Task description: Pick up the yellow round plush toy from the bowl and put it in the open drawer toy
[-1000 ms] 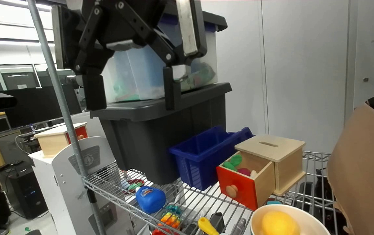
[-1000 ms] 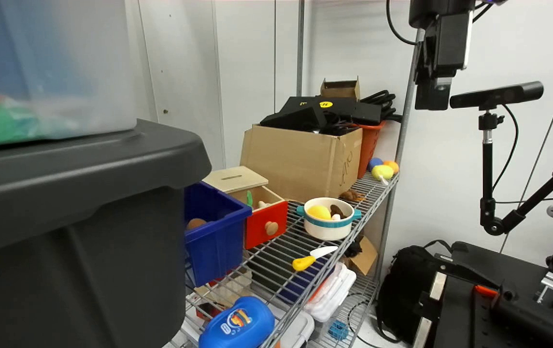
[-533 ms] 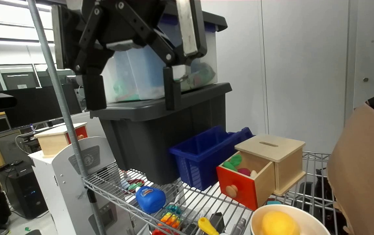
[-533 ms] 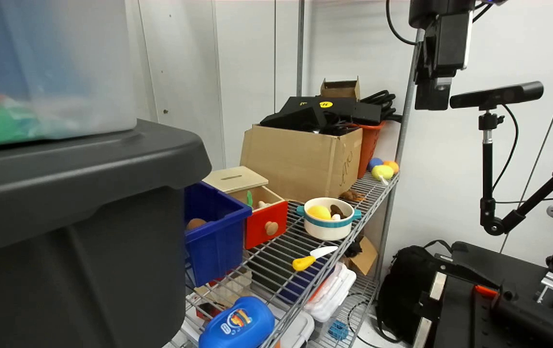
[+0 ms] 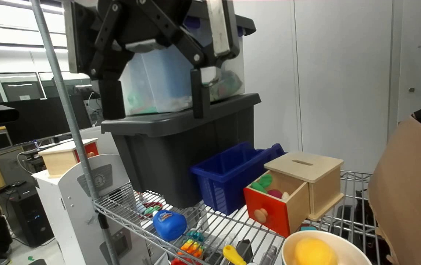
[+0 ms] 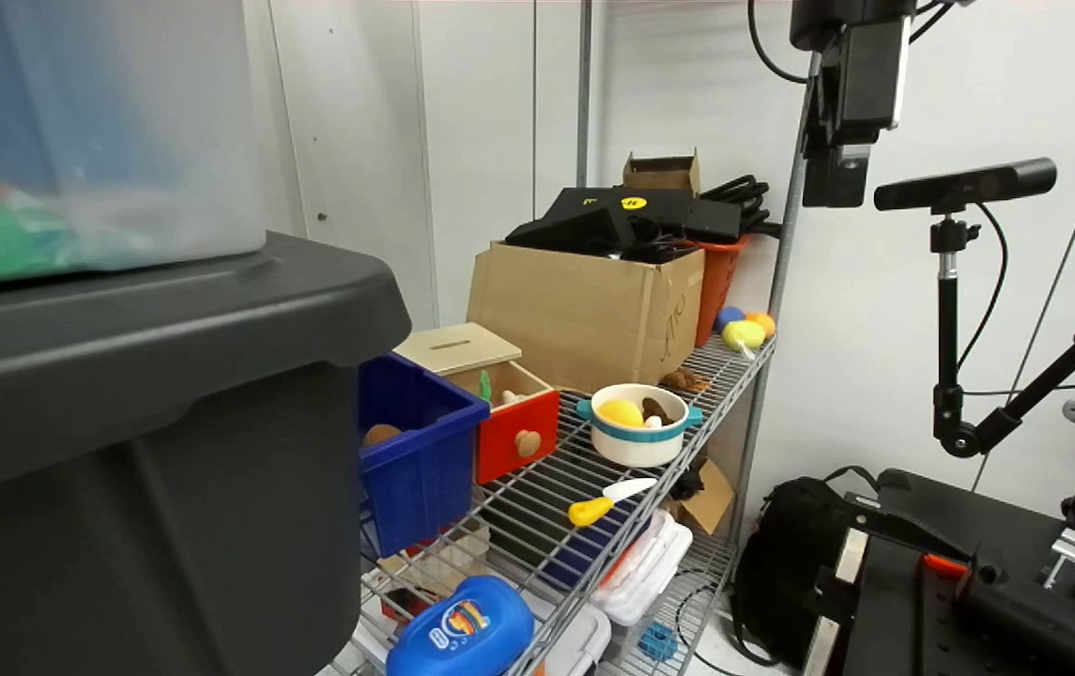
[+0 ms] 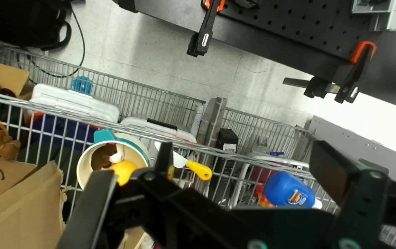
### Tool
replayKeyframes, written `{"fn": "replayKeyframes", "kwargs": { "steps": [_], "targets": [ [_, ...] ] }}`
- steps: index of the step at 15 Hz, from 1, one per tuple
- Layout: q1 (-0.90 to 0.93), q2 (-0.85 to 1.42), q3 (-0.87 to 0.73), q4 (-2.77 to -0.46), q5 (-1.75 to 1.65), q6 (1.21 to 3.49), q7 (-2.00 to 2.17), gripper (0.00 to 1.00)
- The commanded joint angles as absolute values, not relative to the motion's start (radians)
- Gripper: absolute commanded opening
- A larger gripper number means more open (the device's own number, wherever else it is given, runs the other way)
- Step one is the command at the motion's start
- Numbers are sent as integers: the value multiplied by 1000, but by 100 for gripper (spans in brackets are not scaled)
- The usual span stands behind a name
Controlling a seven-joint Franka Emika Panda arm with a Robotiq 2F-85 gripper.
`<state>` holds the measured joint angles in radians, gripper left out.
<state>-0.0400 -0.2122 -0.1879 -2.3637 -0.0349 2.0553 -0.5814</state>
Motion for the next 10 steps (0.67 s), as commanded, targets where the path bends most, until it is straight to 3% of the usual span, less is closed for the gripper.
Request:
{"fn": "replayKeyframes", "kwargs": {
  "steps": [1, 10],
  "targets": [
    [-62, -119, -182, -2222, -55, 1967, -574, 100],
    [-83, 94, -152, -1945, -55, 1847, -580, 100]
  ]
}}
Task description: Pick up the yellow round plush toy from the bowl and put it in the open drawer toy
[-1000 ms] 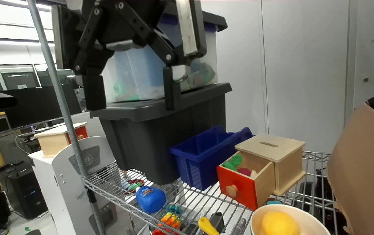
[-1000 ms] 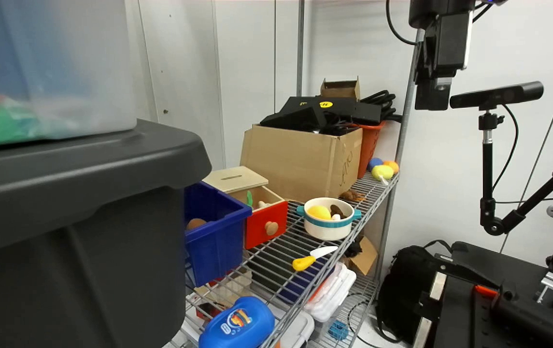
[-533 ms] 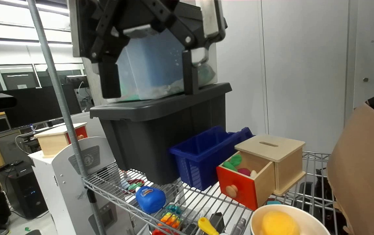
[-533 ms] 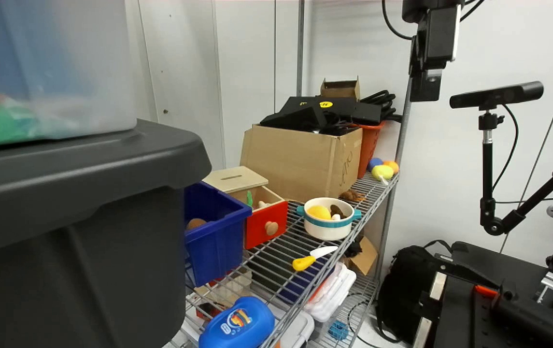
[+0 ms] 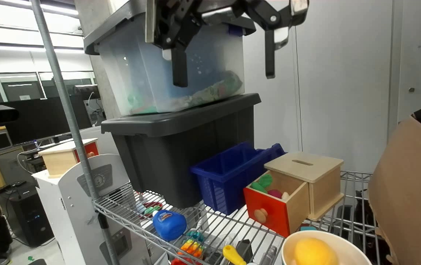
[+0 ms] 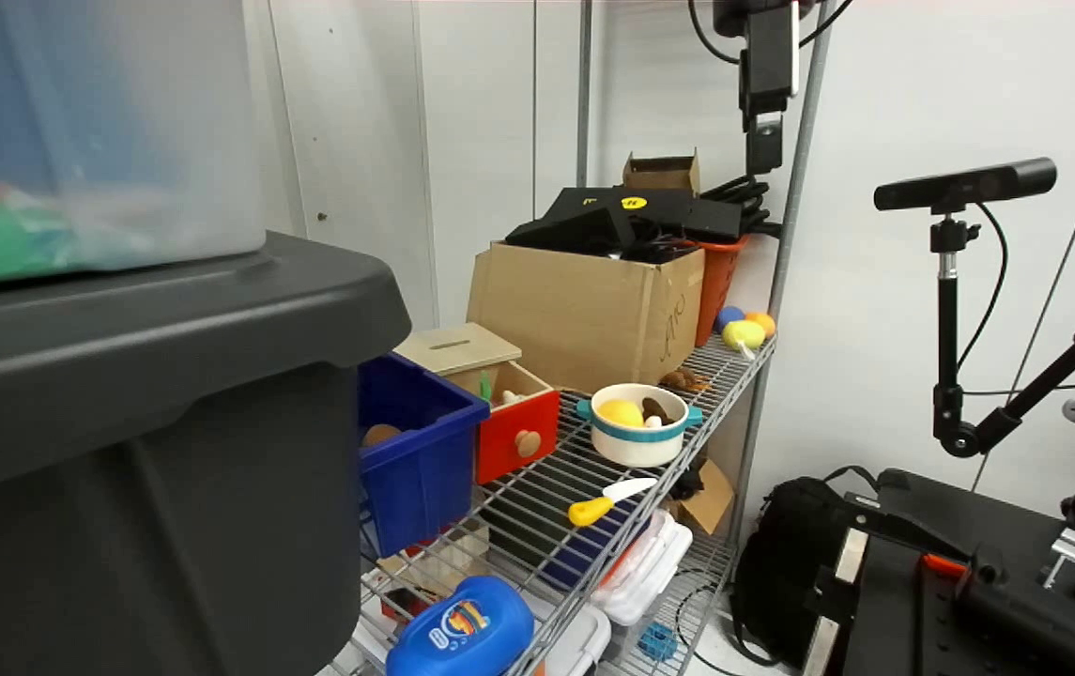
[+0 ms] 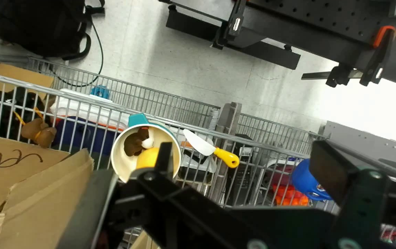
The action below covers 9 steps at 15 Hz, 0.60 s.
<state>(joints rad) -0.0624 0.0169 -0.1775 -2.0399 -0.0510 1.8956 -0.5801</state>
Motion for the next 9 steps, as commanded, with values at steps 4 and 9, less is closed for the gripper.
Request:
{"fn": "replayKeyframes", "kwargs": {
  "steps": [4, 9],
  "targets": [
    [-91, 150, -135, -1908, -48, 1837, -574, 100],
    [-108, 201, -119, -1905, -43, 1853, -577, 100]
  ]
}}
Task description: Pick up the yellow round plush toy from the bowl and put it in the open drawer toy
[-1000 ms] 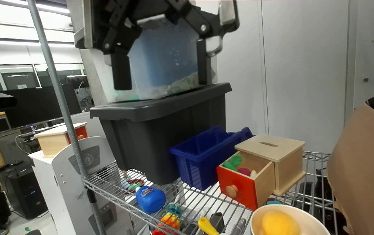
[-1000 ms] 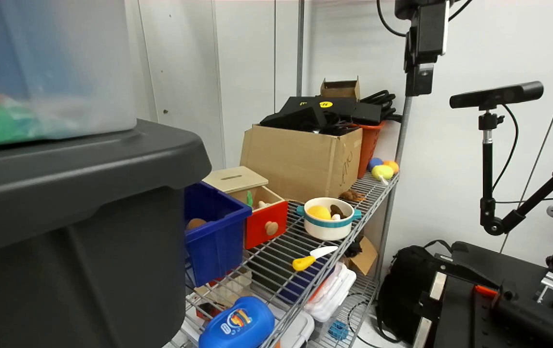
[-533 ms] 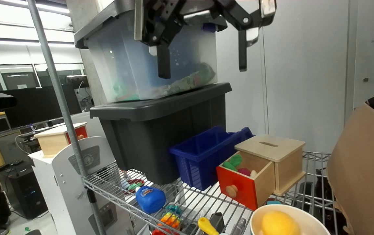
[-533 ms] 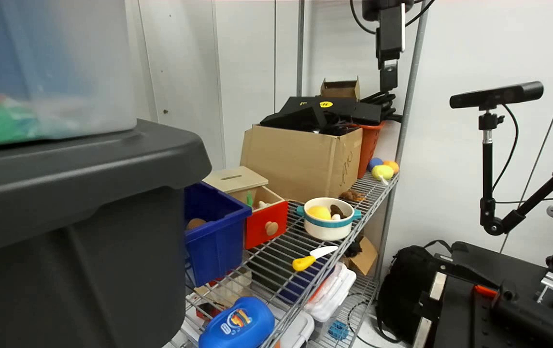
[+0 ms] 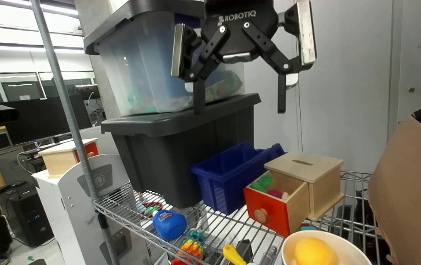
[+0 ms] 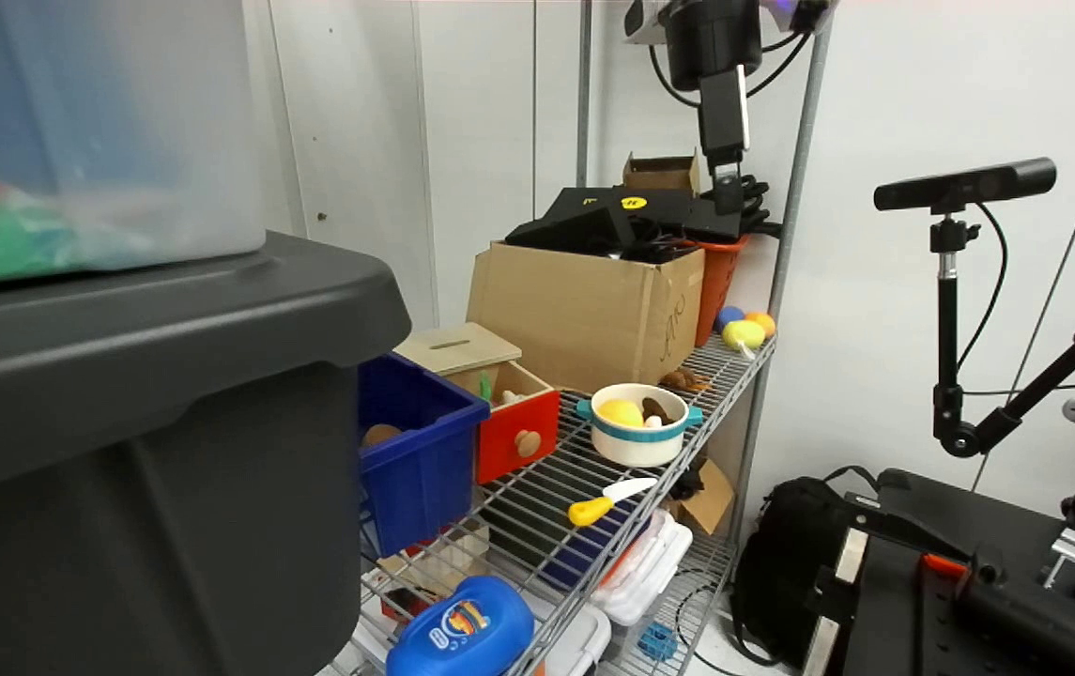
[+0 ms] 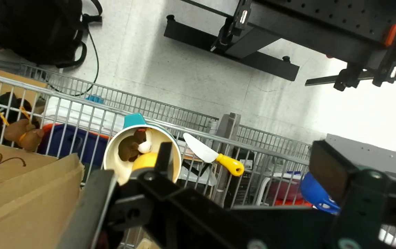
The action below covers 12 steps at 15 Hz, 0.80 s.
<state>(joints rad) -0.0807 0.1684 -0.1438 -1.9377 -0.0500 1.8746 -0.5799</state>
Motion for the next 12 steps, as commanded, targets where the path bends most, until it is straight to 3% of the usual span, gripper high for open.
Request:
{"fn": "replayKeyframes", "kwargs": {
  "steps": [1, 12],
  "targets": [
    [-111, 210, -116, -1905, -41, 1855, -578, 100],
    [-149, 259, -106, -1926, -34, 1886, -584, 100]
  ]
}}
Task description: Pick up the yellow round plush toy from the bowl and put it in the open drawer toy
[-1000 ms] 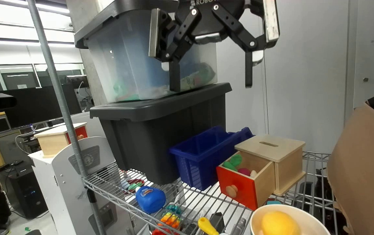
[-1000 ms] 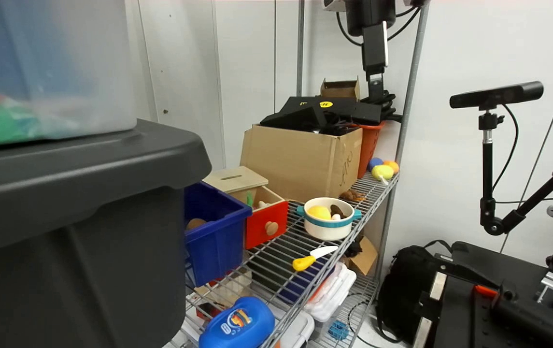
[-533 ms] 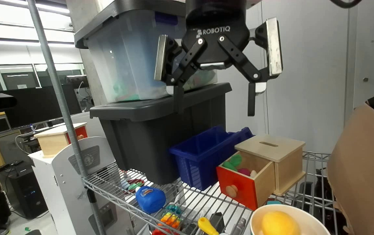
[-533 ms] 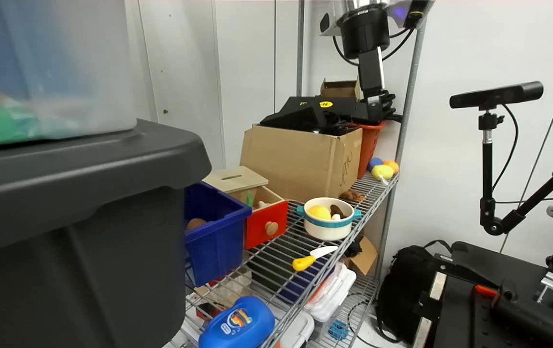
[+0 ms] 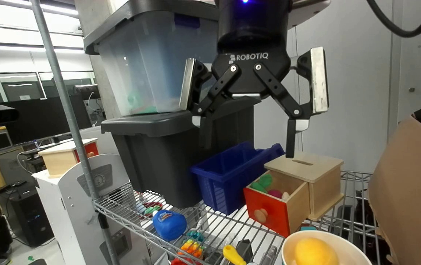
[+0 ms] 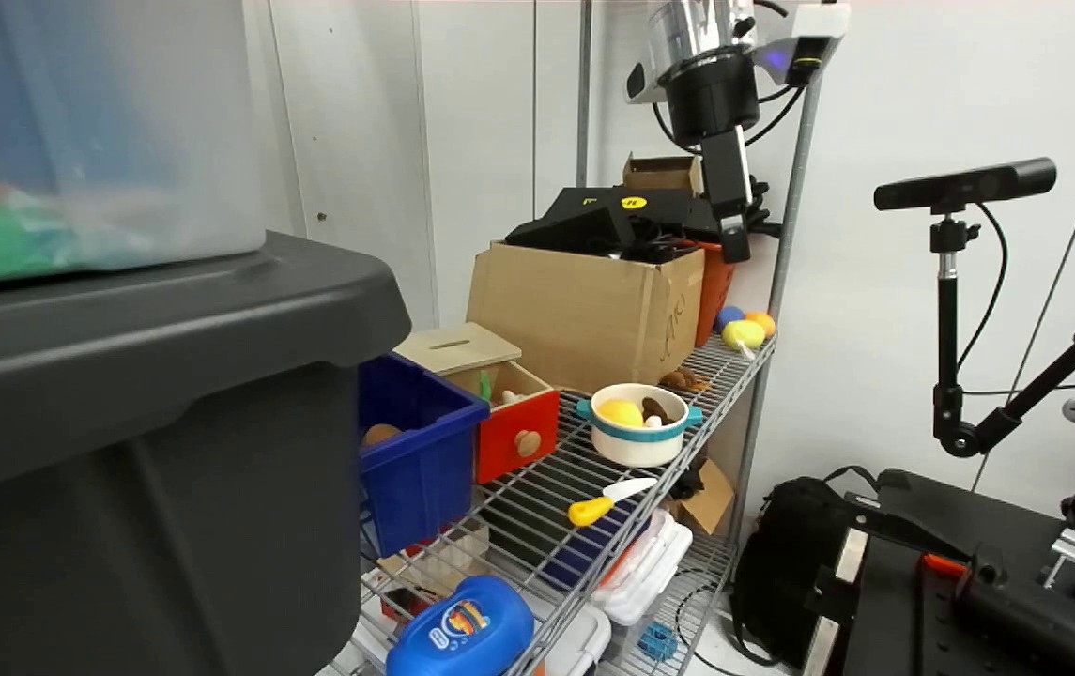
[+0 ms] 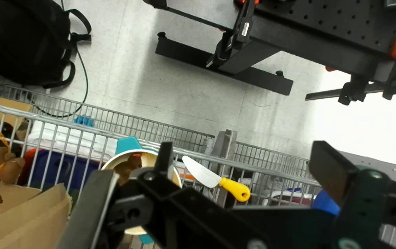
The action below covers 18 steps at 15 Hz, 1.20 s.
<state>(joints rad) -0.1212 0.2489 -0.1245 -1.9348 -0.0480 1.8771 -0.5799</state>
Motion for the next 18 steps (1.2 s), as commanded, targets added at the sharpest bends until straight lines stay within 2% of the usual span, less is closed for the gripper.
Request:
{"fn": "replayKeyframes", "kwargs": {
  "steps": [1, 18],
  "targets": [
    [-153, 265, -106, -1921, -34, 1885, -583, 100],
    [-229, 487, -106, -1779, -99, 1972, -656, 100]
  ]
}}
